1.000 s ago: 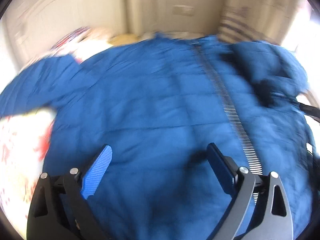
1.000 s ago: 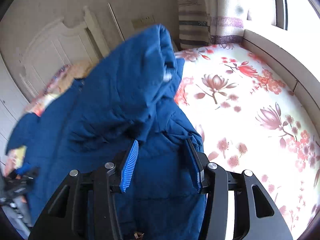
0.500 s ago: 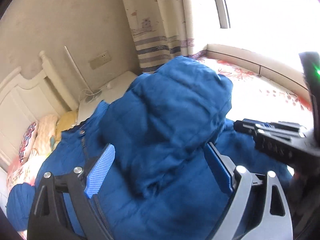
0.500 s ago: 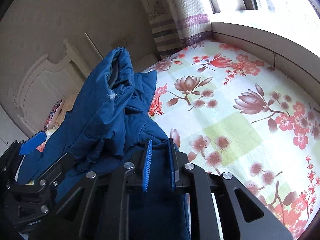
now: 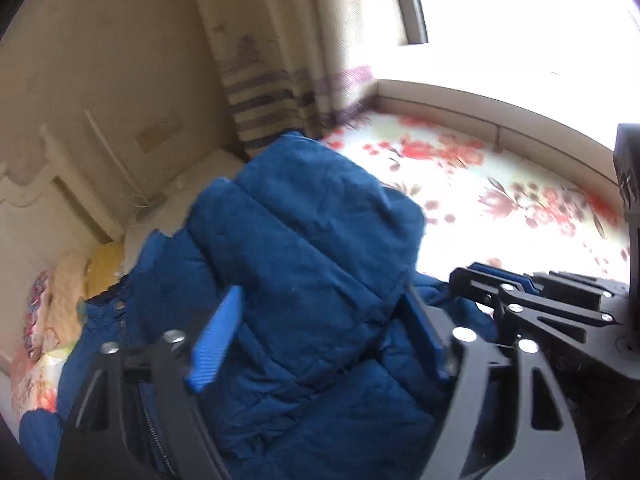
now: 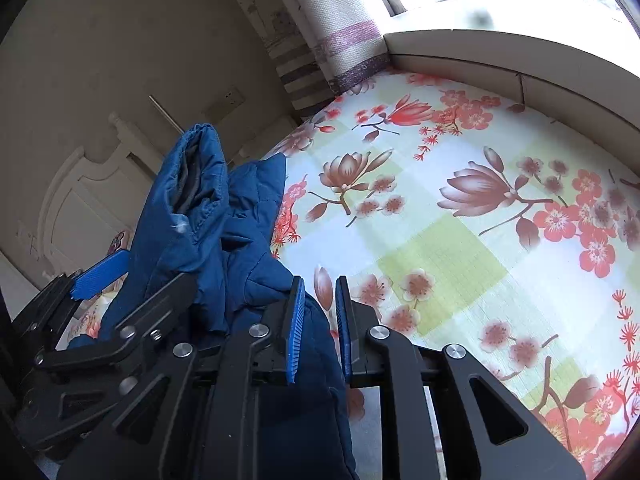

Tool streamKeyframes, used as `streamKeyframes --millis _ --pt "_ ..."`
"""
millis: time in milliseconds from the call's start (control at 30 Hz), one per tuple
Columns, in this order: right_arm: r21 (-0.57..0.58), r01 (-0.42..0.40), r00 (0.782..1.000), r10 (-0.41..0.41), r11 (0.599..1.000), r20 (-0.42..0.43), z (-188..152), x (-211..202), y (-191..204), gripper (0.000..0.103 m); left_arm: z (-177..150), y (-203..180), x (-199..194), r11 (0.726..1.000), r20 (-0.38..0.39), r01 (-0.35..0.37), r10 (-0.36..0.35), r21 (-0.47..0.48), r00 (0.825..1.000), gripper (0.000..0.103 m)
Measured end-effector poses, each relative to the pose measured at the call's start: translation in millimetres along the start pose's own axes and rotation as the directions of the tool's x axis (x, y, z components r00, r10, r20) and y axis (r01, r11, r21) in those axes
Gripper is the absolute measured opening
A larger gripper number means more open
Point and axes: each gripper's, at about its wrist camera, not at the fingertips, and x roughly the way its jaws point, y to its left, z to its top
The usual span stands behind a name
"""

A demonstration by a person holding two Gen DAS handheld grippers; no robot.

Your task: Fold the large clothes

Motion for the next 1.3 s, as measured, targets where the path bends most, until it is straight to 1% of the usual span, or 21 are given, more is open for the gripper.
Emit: streamKeyframes --millis 33,67,167,233,300,367,400,433,467,567,633,667,700,800,900,967,1033,1100,1167,1233,1300 --pt "-0.009 0.005 1.0 -0.005 1.0 0.002 -0.6 -0.2 1.6 0.014 -0.9 1.6 -0.7 1.0 0.009 0.025 -0.024 -0.014 1.0 0.035" --pt "-0.013 0.007 1.0 -0.007 1.0 0.003 -1.0 -0.1 1.7 0.014 -2.7 7.7 -8.7 0.999 0.043 0.029 -0.027 -0.045 0.999 0.025" --pt "-0.009 0.004 1.0 -0.004 1.0 0.002 -1.0 -0.3 0.7 0.014 -14.0 50.0 -46.9 0.966 0.169 0.112 -0.073 -0.232 0.983 0.017" --pt "-0.019 0.006 1.0 -0.006 1.0 0.002 -1.3 -0.3 2.4 0.014 -36.6 100.5 -74.3 0.887 0.256 0.213 -0.112 -0.41 0.96 0.017" --pt "-0.032 0.009 1.0 -0.009 0.999 0.003 -1.6 -0.3 4.7 0.014 -64.0 140.6 -91.9 0.808 0.308 0.264 -0.108 -0.527 0.945 0.017" --pt "-0.035 0.008 1.0 -0.008 0.999 0.001 -1.6 -0.2 4.6 0.014 -114.9 192.7 -115.5 0.684 0.348 0.298 -0.069 -0.666 0.935 0.017" --pt "-0.035 0.006 1.0 -0.006 0.999 -0.001 -1.6 0.1 4.2 0.014 -131.3 207.0 -121.2 0.647 0.353 0.306 -0.06 -0.698 0.934 0.018" --pt "-0.035 0.006 1.0 -0.006 0.999 -0.003 -1.5 0.3 4.1 0.014 -157.2 225.6 -126.6 0.593 0.351 0.315 -0.057 -0.742 0.935 0.02" --pt "-0.037 0.006 1.0 -0.006 0.999 -0.004 -1.5 0.5 4.5 0.014 -177.0 237.6 -129.0 0.555 0.336 0.306 -0.05 -0.774 0.941 0.02" --pt "-0.049 0.013 1.0 -0.013 0.999 -0.003 -2.0 0.3 6.2 0.014 -237.9 267.8 -127.7 0.459 0.237 0.21 0.002 -0.863 0.971 0.022" --pt "-0.063 0.022 1.0 -0.022 0.998 -0.002 -2.4 0.4 8.7 0.015 -269.9 284.0 -114.8 0.364 0.206 0.203 -0.032 -0.909 0.978 0.034" --pt "-0.072 0.028 1.0 -0.028 0.997 -0.001 -2.7 0.4 10.5 0.015 -279.9 288.7 -106.7 0.327 0.218 0.225 -0.06 -0.918 0.974 0.044" --pt "-0.08 0.032 0.999 -0.032 0.996 0.0 -3.1 0.3 11.6 0.015 -286.6 292.4 -101.9 0.306 0.22 0.231 -0.073 -0.924 0.973 0.047" --pt "-0.122 0.039 0.999 -0.038 0.992 0.005 -4.6 -1.4 18.4 0.019 -289.2 293.6 -88.1 0.299 0.209 0.229 -0.098 -0.926 0.973 0.054" --pt "-0.269 0.081 0.994 -0.097 0.96 -0.046 -8.6 1.3 38.9 0.034 -287.5 293.0 -88.5 0.329 0.225 0.244 -0.093 -0.912 0.97 0.054" --pt "-0.433 0.155 0.982 -0.186 0.888 -0.03 -15.9 0.1 59.1 0.052 -287.5 288.6 -85.0 0.328 0.237 0.255 -0.095 -0.91 0.967 0.04" --pt "-0.552 0.175 0.975 -0.223 0.816 -0.021 -22.8 3.9 73.6 0.064 -290.2 285.1 -84.0 0.362 0.232 0.249 -0.092 -0.898 0.968 0.025" --pt "-0.661 0.179 0.965 -0.262 0.729 -0.028 -31.1 15.7 88.8 0.066 -288.4 282.0 -87.2 0.378 0.237 0.249 -0.079 -0.892 0.968 0.02" --pt "-0.741 0.216 0.958 -0.283 0.635 0.037 -35.6 23.9 103.9 0.066 -287.1 279.2 -93.4 0.396 0.246 0.249 -0.059 -0.884 0.967 0.017" --pt "-0.767 0.241 0.952 -0.298 0.595 0.068 -33.2 33.9 111.8 0.066 -288.6 279.6 -101.0 0.401 0.266 0.256 -0.031 -0.88 0.963 0.016" --pt "-0.768 0.242 0.952 -0.296 0.593 0.071 -27.8 45.2 115.5 0.066 -291.0 280.8 -109.4 0.4 0.291 0.267 -0.001 -0.877 0.957 0.016"
